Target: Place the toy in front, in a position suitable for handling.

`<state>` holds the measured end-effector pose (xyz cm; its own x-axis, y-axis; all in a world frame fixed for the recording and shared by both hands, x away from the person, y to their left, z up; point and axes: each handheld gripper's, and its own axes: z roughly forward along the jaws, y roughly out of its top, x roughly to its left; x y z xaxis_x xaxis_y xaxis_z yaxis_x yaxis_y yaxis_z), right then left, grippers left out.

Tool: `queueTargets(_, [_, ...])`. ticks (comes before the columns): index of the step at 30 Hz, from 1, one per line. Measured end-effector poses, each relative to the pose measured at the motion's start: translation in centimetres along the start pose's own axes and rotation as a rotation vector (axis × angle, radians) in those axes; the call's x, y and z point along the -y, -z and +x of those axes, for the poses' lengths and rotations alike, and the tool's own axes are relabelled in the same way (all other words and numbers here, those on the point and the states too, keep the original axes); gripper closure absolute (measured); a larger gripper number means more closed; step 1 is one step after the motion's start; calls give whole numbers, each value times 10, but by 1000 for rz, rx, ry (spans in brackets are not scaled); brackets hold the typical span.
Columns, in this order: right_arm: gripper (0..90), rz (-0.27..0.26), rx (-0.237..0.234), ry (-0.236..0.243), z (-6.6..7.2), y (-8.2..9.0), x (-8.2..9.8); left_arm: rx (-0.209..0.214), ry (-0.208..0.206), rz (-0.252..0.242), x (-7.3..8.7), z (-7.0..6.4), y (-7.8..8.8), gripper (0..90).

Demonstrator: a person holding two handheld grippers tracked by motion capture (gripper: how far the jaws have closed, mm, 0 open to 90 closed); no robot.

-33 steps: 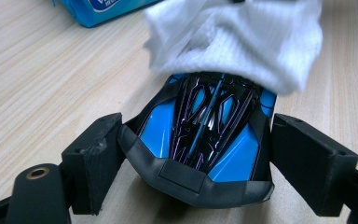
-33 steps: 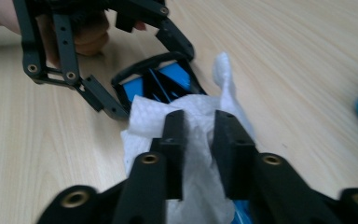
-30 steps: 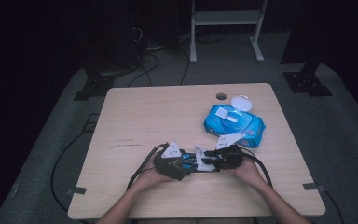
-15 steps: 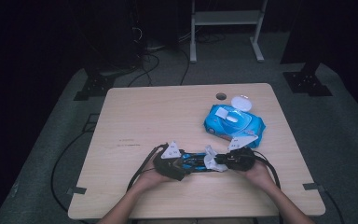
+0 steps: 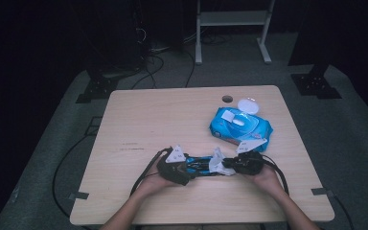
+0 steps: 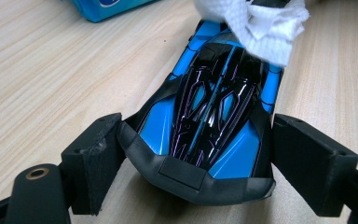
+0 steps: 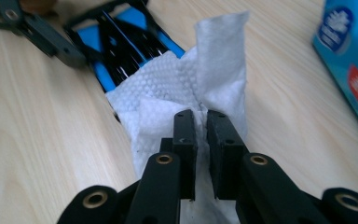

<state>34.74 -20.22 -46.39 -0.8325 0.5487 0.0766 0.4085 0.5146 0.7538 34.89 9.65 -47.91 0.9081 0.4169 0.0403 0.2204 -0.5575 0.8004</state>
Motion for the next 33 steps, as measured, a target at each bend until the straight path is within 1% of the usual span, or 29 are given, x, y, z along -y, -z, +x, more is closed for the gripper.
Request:
queueTargets(2, [815, 2, 10, -6, 1, 1, 2, -3, 1, 7, 0, 0, 0, 182])
queueTargets(3, [815, 3, 15, 5, 4, 0, 1, -4, -1, 11, -1, 0, 0, 180])
queueTargets(4, [815, 0, 5, 12, 7, -1, -1, -3, -8, 18, -1, 0, 1, 180])
queueTargets(5, [815, -13, -22, 13, 10, -3, -4, -4, -10, 18, -1, 0, 0, 180])
queueTargets(7, [814, -26, -34, 37, 18, -9, -10, -7, -13, 19, -1, 0, 0, 179])
queueTargets(9, [813, -25, -52, 42, 19, -12, -15, -8, -12, 24, -2, 0, 0, 179])
queueTargets(10, [813, -17, -51, 47, 18, -13, -16, -7, -21, 31, -2, 0, 1, 180])
queueTargets(12, [804, -5, -19, 58, 14, -10, -15, -7, -28, 39, -2, 0, 2, 180])
queueTargets(13, [787, -2, -6, 57, 13, -8, -14, -5, -28, 42, -2, 0, 2, 180])
queueTargets(14, [744, -2, -10, 57, 12, -7, -12, -1, -26, 43, -2, 0, 2, 181])
queueTargets(15, [691, -11, -22, 49, 11, -5, -12, -1, -26, 43, -2, 0, 2, 182])
queueTargets(16, [649, -24, -29, 43, 12, -5, -13, 8, -29, 48, -2, 2, 2, 183])
queueTargets(18, [593, -36, -35, 45, 13, -6, -17, 11, -22, 46, -3, 2, 1, 183])
queueTargets(19, [567, -36, -27, 52, 13, -8, -20, 12, -20, 45, -3, 2, 1, 184])
queueTargets(20, [569, -41, -21, 54, 14, -11, -22, 11, -22, 45, -3, 1, 0, 184])
queueTargets(21, [570, -40, -29, 53, 13, -15, -24, 11, -20, 44, -3, 1, 0, 184])
queueTargets(22, [571, -26, -35, 52, 13, -20, -26, 8, -21, 49, -4, 1, 0, 184])
queueTargets(23, [619, -29, -47, 46, 12, -23, -28, 8, -21, 49, -4, 1, 0, 183])
queueTargets(24, [668, -36, -72, 39, 11, -24, -29, 10, -23, 55, -2, 3, 3, 184])
queueTargets(25, [668, -36, -72, 39, 11, -24, -29, 10, -23, 55, -2, 3, 3, 185])
queueTargets(26, [755, -41, -78, 57, 10, -24, -27, 12, -34, 56, -1, 3, 4, 185])
queueTargets(27, [778, -40, -80, 55, 8, -22, -26, 17, -31, 60, 0, 3, 4, 186])
queueTargets(30, [810, -19, -78, 27, 1, -17, -22, 40, -23, 66, 0, 4, 3, 210])
queueTargets(31, [815, -14, -77, 20, 1, -16, -22, 41, -29, 84, 0, 4, 2, 213])
queueTargets(32, [819, -10, -73, 26, 2, -16, -23, 32, -45, 95, 0, 3, 1, 216])
queueTargets(33, [819, -10, -73, 26, 2, -16, -23, 32, -45, 95, 0, 3, 1, 247])
